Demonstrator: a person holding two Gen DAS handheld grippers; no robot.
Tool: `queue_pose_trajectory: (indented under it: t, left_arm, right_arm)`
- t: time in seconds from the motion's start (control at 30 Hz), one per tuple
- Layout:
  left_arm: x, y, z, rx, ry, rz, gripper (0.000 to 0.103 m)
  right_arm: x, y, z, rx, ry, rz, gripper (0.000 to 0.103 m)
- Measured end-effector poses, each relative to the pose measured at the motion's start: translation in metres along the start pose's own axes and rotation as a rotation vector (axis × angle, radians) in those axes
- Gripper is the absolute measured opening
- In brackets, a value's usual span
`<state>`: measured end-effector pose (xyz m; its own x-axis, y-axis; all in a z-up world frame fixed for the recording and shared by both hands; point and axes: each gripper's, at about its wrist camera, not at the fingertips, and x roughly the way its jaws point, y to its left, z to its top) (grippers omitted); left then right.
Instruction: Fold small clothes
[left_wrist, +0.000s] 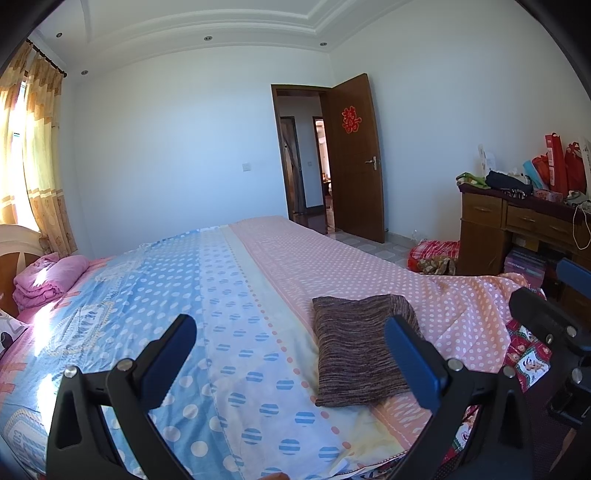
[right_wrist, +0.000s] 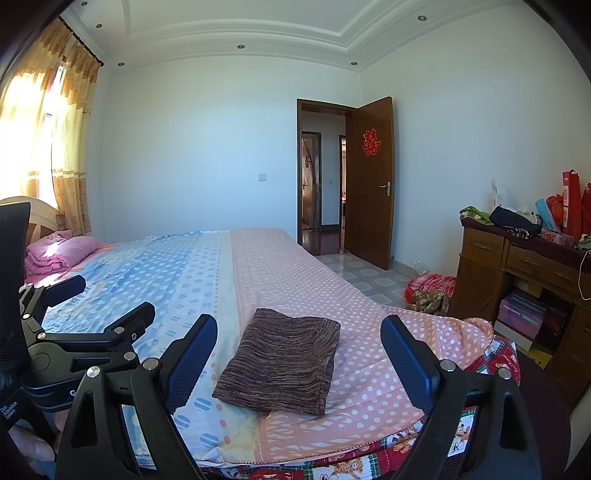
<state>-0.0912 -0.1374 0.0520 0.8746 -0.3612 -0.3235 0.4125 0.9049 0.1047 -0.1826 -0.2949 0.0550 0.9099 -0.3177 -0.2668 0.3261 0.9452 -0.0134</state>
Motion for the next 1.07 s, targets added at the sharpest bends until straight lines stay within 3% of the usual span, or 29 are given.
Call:
queue_pose_trajectory:
  t: [0.63,0.93,1.07]
  left_arm:
    - [0.001,0.002,-0.002,0.021,-0.004,0.0,0.103]
    - [0.015,0.018,-0.001,-0.044,0.067,-0.107,0.103]
    - [0.021,0.024,-0.001,-0.039,0.07,-0.051,0.103]
  right_arm:
    - [0.001,-0.001,0.0,-0.004,-0.003,-0.004,0.091]
    - [0.004,-0.004,0.0,0.0,0.007,-0.003,0.091]
    - [0.008,-0.009,-0.002,0.008,0.014,-0.004,0.091]
